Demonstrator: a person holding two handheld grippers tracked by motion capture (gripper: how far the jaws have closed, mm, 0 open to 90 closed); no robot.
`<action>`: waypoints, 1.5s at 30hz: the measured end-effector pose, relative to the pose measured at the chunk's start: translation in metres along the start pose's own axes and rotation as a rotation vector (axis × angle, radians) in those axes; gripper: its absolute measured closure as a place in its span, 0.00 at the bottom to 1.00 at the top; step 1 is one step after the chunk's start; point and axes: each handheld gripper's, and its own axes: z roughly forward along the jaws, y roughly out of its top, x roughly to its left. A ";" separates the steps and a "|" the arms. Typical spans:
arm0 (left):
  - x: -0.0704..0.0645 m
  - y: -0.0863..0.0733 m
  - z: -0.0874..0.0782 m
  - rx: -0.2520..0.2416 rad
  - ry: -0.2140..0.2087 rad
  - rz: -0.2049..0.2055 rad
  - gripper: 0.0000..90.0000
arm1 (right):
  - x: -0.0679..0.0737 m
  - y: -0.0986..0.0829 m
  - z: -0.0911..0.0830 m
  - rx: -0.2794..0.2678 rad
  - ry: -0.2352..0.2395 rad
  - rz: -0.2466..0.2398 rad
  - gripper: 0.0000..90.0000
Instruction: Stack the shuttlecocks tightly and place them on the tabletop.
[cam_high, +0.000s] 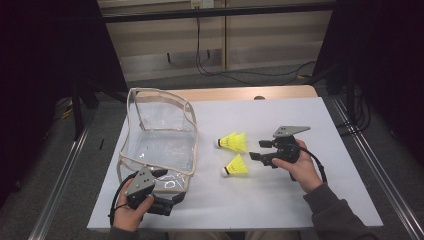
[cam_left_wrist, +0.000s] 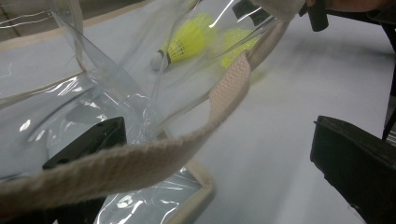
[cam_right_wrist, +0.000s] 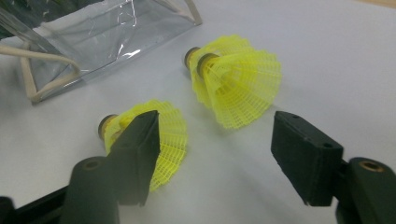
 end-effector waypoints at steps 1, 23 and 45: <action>0.000 0.000 0.000 -0.001 0.000 0.000 0.05 | 0.000 0.000 -0.001 0.000 -0.003 0.004 0.32; 0.001 0.000 0.000 0.001 0.000 0.008 0.05 | 0.005 -0.005 -0.012 -0.017 -0.001 0.024 0.13; 0.000 0.000 0.000 0.006 0.001 0.011 0.05 | 0.016 -0.008 0.000 0.030 0.041 -0.013 0.10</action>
